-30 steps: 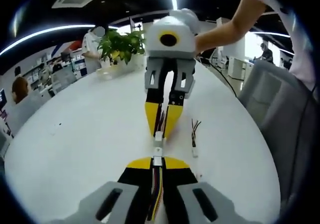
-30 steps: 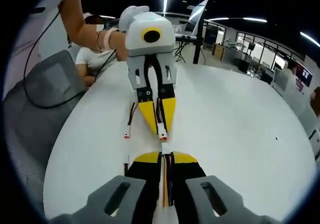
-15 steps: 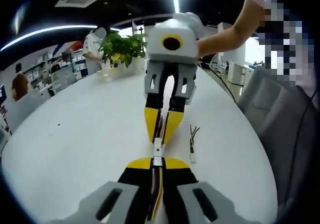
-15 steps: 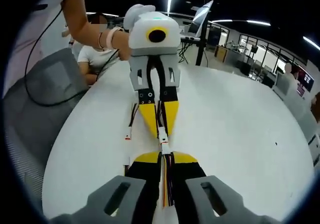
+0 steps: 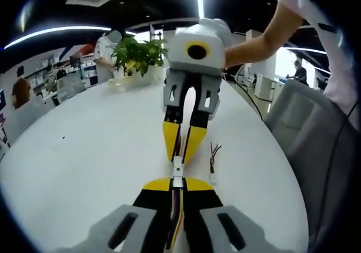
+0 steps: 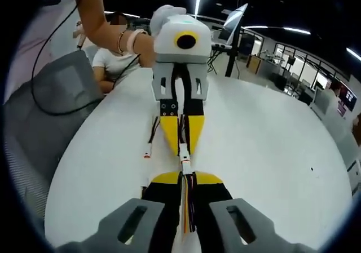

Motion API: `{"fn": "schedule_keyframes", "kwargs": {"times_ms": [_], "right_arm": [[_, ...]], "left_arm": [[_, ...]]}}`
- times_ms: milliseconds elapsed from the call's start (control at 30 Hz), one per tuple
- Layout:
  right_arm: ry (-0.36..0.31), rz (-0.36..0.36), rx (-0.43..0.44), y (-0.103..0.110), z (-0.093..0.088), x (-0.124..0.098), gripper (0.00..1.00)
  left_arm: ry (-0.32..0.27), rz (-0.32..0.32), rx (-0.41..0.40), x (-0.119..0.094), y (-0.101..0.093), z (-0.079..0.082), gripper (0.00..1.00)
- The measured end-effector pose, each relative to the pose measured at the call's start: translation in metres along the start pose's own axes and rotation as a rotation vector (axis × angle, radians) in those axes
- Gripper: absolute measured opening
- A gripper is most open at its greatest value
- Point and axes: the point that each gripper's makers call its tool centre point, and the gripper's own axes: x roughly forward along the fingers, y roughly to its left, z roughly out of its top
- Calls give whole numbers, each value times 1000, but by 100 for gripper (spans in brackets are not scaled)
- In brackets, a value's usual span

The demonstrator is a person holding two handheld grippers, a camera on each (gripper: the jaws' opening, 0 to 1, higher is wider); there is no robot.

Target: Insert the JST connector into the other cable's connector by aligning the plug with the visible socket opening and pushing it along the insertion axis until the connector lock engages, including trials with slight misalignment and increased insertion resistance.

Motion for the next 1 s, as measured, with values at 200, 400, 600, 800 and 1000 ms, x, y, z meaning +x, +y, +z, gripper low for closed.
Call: {"fn": "schedule_keyframes", "kwargs": {"times_ms": [200,400,600,800,1000], "right_arm": [[6,9,-23,3,0,0,4],[8,10,-18,4,0,0,4],[13,11,-4,4,-1,1,3],[16,13,8,5,-1,1,3],[7,24,22,6,0,3,4]], "left_arm": [[-3,-11,-11,0,-2,0,0],[-1,-15,-11,0,-3,-1,0],[2,-12,-1,0,-3,-1,0],[6,-12,12,0,-4,-2,0],[10,-15,32,3,-6,0,0]]}}
